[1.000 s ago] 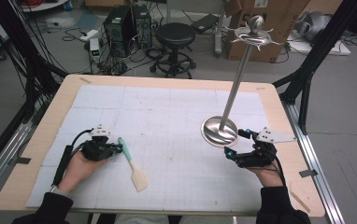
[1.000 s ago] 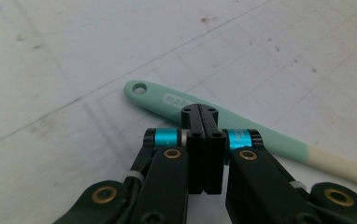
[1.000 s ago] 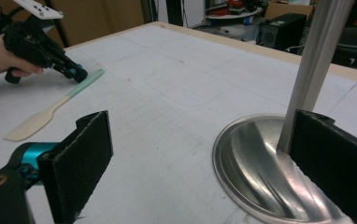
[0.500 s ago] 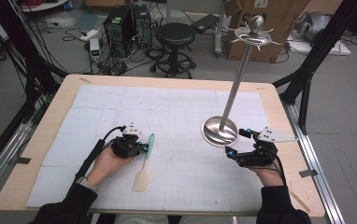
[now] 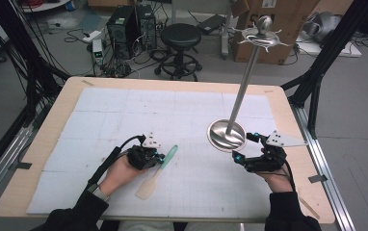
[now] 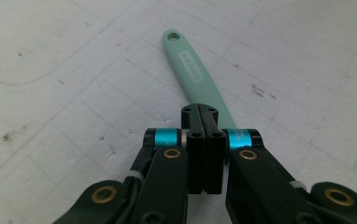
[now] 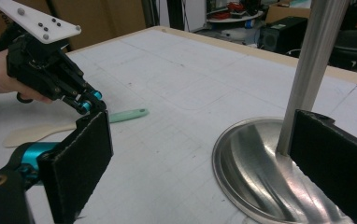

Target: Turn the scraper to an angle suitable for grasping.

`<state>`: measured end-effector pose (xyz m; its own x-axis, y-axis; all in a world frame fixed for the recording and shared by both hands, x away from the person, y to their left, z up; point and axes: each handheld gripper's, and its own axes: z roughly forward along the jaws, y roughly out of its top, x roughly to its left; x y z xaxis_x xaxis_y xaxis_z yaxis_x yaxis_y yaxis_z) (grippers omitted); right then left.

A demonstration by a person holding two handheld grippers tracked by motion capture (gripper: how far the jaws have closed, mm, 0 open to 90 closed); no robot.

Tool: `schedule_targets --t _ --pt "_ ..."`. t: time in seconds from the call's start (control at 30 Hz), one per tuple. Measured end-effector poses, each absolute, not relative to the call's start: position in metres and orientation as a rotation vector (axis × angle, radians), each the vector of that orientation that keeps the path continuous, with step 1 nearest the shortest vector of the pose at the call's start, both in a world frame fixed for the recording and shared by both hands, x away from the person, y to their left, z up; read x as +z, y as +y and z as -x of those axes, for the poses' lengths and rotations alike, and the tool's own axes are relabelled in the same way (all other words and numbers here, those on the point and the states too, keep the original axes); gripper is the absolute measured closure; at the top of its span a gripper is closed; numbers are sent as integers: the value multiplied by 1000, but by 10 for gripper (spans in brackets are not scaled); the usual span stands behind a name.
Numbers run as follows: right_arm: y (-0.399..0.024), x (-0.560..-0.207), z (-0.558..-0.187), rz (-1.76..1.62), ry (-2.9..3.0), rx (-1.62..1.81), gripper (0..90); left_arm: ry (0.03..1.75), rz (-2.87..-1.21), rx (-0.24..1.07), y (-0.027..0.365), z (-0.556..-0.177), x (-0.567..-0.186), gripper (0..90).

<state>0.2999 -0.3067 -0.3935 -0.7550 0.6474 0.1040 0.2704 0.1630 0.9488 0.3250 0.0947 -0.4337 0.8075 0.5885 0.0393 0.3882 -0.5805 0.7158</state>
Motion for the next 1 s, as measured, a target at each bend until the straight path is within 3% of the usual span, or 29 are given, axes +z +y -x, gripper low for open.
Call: schedule_targets --t 0.03,0.37,0.6,1.0 --pt "-307 -393 -300 -883 2119 1625 56 707 -2264 398 94 -323 -432 900" --pt "-311 -395 -300 -897 2107 1629 56 639 -2227 232 97 -296 -427 900" --pt "-311 -393 -297 -890 2099 1641 56 593 -2324 231 91 -287 -434 900" --pt "-313 -393 -297 -894 2095 1641 56 626 -2304 192 103 -281 -436 900"
